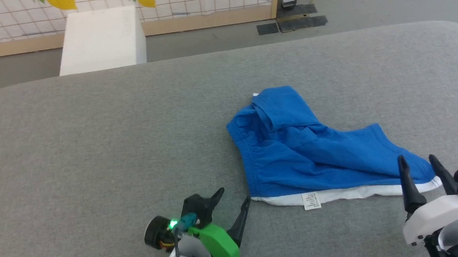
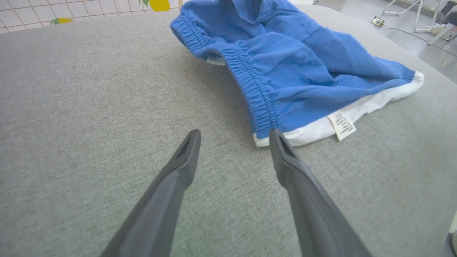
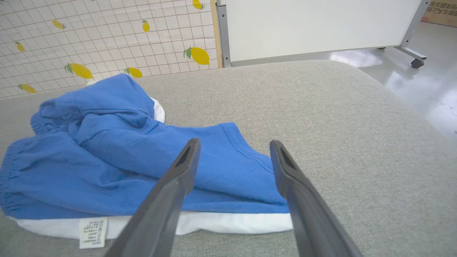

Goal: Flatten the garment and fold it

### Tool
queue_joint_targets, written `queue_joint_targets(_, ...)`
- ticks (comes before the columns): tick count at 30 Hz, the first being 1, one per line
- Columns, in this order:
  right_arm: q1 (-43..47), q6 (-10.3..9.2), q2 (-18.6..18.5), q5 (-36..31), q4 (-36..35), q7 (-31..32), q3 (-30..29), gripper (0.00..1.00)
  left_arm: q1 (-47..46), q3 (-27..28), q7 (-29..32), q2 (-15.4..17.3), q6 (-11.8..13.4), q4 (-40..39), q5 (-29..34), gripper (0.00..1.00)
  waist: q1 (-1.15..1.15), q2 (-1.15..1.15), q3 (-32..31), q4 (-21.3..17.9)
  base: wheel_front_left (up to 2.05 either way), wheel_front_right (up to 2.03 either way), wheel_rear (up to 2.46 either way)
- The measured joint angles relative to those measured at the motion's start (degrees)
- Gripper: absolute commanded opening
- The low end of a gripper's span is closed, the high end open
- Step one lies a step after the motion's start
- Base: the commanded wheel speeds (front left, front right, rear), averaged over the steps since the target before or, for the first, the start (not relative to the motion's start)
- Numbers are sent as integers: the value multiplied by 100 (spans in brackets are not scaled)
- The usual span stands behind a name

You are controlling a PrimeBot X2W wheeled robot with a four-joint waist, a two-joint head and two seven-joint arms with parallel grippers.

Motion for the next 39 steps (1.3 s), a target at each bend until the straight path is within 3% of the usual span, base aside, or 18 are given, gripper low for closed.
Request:
queue_joint_targets(15, -120, 0, 0, 194, 216, -135, 297, 100, -687, -420, 668, -26, -1, 617, -348, 100, 0, 0, 330, -390, 0, 0, 0)
queue_joint_targets(16, -137, 0, -1, 198, 237, -147, 309, 100, -711, -444, 703, -24, -1, 637, -396, 83, 0, 0, 348, -411, 0, 0, 0)
queue_joint_targets(18, -146, 0, 0, 199, 272, -154, 323, 100, -754, -523, 720, -13, -1, 646, -450, 0, 0, 0, 372, -442, 0, 0, 0)
queue_joint_targets(28, -159, 0, 0, 189, 469, -12, 216, 100, -737, -409, 809, 180, 87, 612, -837, 0, 0, 0, 334, -345, 0, 0, 0)
queue_joint_targets(39, -168, 0, 0, 123, 904, 1241, 79, 100, -428, -159, 911, 553, 333, 74, -1049, 0, 0, 0, 348, 41, 0, 0, 0)
